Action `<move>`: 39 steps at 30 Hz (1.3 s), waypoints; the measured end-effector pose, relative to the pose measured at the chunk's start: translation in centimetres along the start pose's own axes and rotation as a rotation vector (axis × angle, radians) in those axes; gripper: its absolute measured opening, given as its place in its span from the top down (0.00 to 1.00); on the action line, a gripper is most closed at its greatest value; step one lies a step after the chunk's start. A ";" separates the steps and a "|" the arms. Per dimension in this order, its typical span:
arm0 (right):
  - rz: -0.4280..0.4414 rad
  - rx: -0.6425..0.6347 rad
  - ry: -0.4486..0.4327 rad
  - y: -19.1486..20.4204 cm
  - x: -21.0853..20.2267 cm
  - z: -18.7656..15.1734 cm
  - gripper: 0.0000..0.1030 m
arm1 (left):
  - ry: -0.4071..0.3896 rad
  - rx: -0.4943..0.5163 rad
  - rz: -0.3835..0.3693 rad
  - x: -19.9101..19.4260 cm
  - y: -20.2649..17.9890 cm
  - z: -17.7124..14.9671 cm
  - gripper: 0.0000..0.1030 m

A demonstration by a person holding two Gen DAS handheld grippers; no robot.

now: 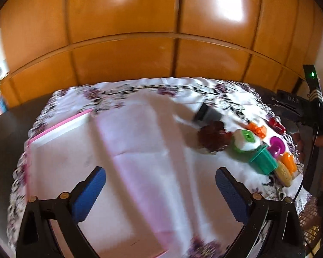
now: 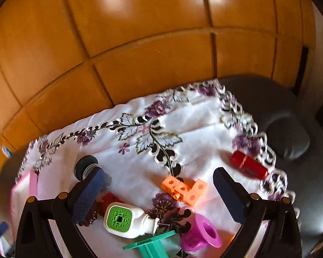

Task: Organize rigid objects
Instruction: 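Grasp the dark red flower-shaped piece with the left gripper, then grasp the green-and-white square block with the right gripper while the left gripper holds the flower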

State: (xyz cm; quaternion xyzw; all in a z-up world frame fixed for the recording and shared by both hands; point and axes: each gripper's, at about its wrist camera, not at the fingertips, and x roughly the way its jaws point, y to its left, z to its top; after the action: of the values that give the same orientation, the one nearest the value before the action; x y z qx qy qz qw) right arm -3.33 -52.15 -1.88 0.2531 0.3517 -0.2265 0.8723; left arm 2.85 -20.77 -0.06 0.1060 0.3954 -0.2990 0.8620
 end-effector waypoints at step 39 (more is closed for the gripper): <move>0.028 -0.075 0.103 0.9 1.6 -0.8 0.46 | 0.040 0.104 -0.196 4.9 -6.6 -2.3 0.76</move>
State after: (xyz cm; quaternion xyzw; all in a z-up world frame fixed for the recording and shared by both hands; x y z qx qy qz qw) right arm -2.24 -51.32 -3.31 0.2365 0.4009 -0.1878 0.8649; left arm -0.01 -27.23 -4.85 0.1171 0.4048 -0.3998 0.8140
